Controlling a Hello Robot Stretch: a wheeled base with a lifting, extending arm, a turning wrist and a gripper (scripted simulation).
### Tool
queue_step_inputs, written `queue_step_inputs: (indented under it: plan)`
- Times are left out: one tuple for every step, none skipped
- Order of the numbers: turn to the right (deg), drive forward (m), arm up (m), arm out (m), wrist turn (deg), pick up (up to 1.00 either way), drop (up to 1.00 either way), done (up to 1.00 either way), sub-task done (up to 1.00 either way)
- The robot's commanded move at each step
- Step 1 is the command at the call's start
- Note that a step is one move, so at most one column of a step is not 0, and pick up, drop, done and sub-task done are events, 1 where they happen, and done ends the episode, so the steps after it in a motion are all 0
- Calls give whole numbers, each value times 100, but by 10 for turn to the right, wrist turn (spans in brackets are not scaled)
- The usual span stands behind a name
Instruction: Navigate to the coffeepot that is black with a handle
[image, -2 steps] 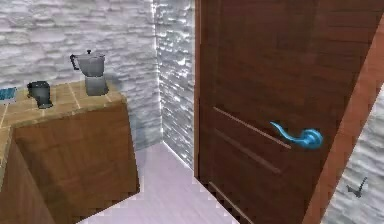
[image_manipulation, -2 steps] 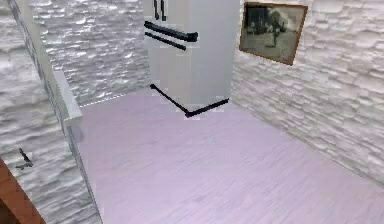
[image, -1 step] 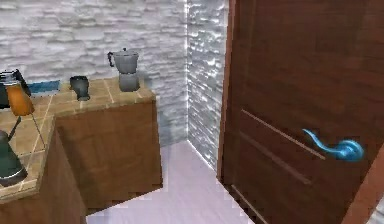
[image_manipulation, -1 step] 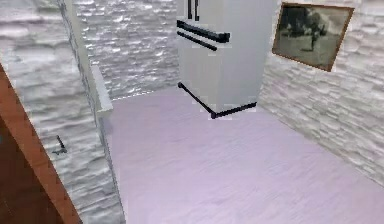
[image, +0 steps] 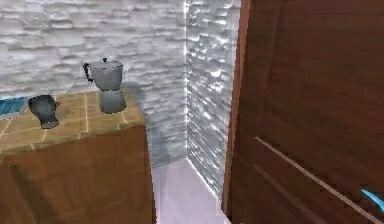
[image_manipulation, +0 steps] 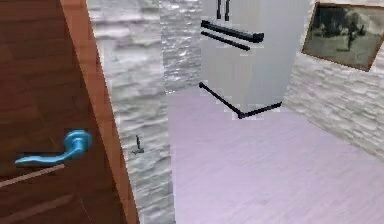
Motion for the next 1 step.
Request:
queue_step_inputs:
  plan:
    - [-210,0,0,0,0,0,0,0,0]
